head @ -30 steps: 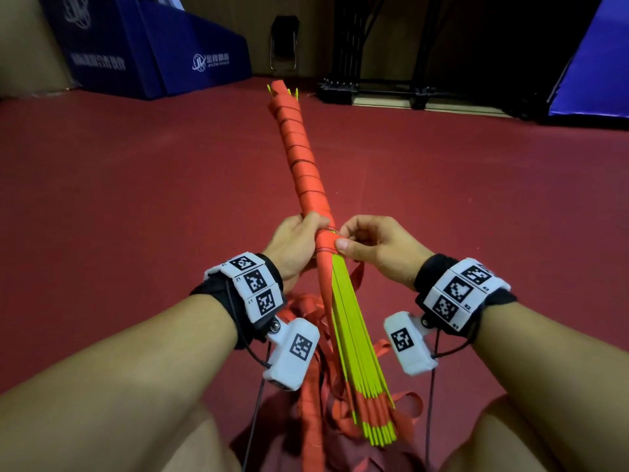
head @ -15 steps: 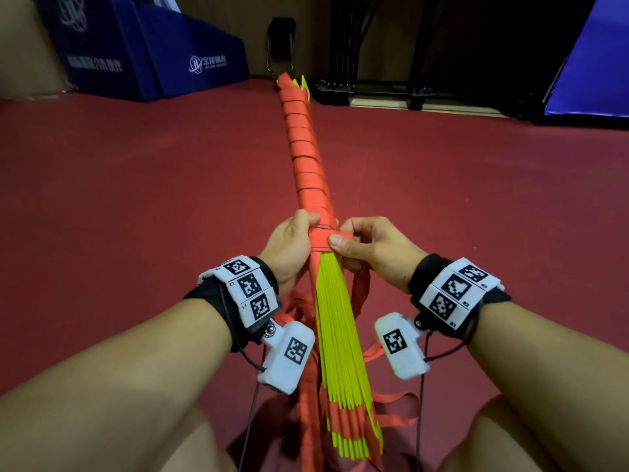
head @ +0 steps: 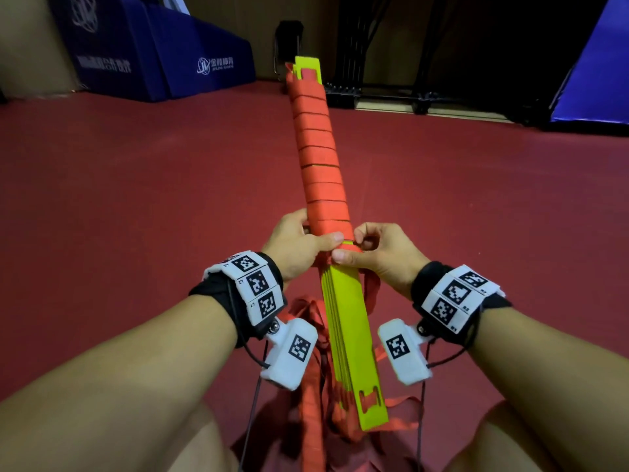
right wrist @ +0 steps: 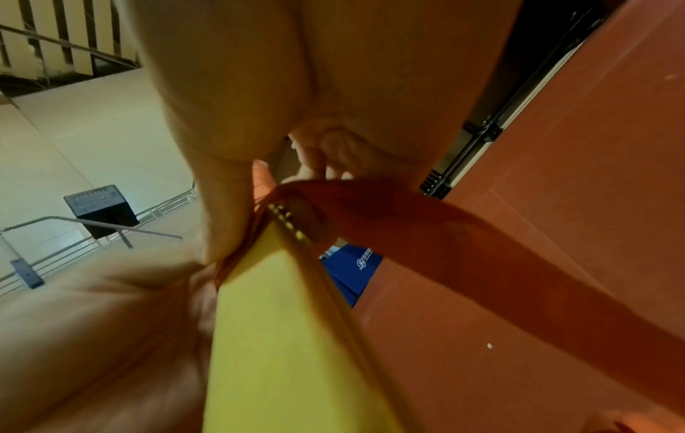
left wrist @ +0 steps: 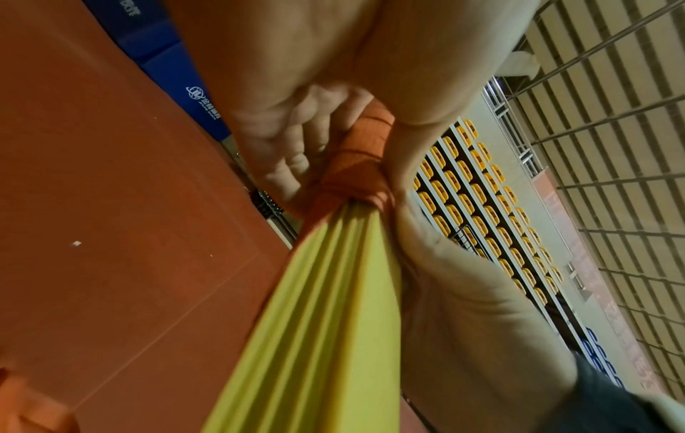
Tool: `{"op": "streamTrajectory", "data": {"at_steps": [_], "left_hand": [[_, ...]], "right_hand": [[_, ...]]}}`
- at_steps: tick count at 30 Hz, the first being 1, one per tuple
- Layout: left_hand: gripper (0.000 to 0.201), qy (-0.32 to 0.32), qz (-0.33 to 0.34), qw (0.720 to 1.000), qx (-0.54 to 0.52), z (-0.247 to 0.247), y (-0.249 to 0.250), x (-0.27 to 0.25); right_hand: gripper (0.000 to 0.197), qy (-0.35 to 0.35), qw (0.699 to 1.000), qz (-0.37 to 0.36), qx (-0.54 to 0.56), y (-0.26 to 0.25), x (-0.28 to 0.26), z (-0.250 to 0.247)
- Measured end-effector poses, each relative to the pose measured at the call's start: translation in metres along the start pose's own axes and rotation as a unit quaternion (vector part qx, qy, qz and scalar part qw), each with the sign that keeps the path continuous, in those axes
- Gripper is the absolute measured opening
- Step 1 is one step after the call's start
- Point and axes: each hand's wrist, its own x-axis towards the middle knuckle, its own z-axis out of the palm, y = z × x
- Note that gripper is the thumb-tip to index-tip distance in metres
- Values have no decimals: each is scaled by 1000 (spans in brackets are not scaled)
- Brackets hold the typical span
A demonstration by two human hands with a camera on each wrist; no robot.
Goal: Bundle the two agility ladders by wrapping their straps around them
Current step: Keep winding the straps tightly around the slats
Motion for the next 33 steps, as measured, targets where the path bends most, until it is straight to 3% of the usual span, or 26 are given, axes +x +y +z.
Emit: {"op": "streamTrajectory", "data": {"at_steps": [8, 15, 20, 27, 30, 33], "left_hand": [[35, -6, 8, 1000, -11, -4, -3, 3], [39, -18, 4, 999, -39, 1, 1, 0], [76, 34, 9, 997, 73, 8, -1, -3], [33, 38, 16, 987, 158, 5, 6, -10], [42, 48, 21, 987, 154, 6, 9, -11], [47, 47, 14, 988, 148, 4, 8, -10]], "right_hand": [[17, -91, 996, 18, -14, -1, 2, -10], [30, -87, 992, -2, -86, 1, 1, -10], [22, -60, 982, -51, -172, 1, 1, -3], [16, -99, 982, -8, -158, 1, 0, -7], [4, -123, 976, 16, -178, -5, 1, -9], [16, -149, 953, 33, -263, -10, 0, -15]]}}
